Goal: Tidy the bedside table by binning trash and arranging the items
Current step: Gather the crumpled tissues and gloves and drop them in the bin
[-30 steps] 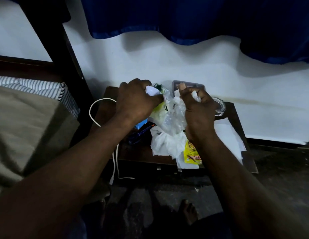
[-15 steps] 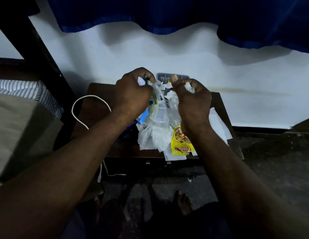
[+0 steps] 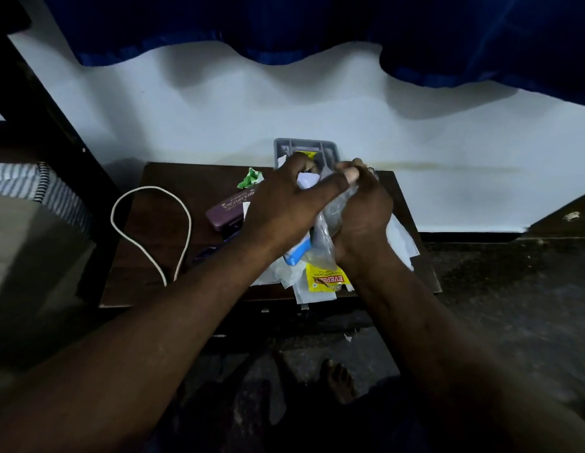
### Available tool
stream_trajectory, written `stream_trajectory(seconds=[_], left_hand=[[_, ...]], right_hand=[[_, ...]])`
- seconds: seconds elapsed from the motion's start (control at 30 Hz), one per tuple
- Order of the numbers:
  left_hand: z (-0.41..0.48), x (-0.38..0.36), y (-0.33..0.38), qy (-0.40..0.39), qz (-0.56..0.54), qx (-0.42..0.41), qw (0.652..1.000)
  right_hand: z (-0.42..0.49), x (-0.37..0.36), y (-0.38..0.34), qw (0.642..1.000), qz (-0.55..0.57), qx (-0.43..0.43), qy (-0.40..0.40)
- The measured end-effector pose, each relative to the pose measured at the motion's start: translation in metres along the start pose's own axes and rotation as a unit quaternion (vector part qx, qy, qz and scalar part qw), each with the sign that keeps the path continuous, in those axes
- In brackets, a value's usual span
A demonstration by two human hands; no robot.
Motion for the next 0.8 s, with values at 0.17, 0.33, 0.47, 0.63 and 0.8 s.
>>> stream_trajectory(seconds=[0.17, 0.33, 0.47, 0.63, 0.8], left_hand=[[-0.007, -0.024, 0.0, -0.066, -0.044, -0.015, 0.997], [-0.002, -0.034, -0.007, -0.078, -0.014, 0.012, 0.997], [0.003, -0.036, -0.016, -0.079, -0.01, 0.03, 0.996], [0.006, -0.031, -0.02, -0.06, 0.073, 0.031, 0.995], [0.017, -0.01, -0.012, -0.052, 0.169, -0.015, 0.984]], right_hand=[[0.004, 0.007, -0.008, 0.996, 0.078, -0.019, -0.024], [-0.002, 0.003, -0.003, 0.992, 0.096, -0.04, -0.077], [-0.001, 0.006, 0.0, 0.992, 0.074, -0.048, -0.092], [-0.005, -0.003, 0.014, 0.989, 0.0, -0.069, -0.13], [-0.008, -0.018, 0.018, 0.974, -0.045, -0.077, -0.209]])
Point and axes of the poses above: each hand's wrist, its own z-axis towards the middle knuckle, its own x-axis out of the back of the hand, y = z × x, the point moved 10 cm from there along z, towards the middle knuckle, and after that the axes turned 4 degrees about -y, right-handed, at the moved point
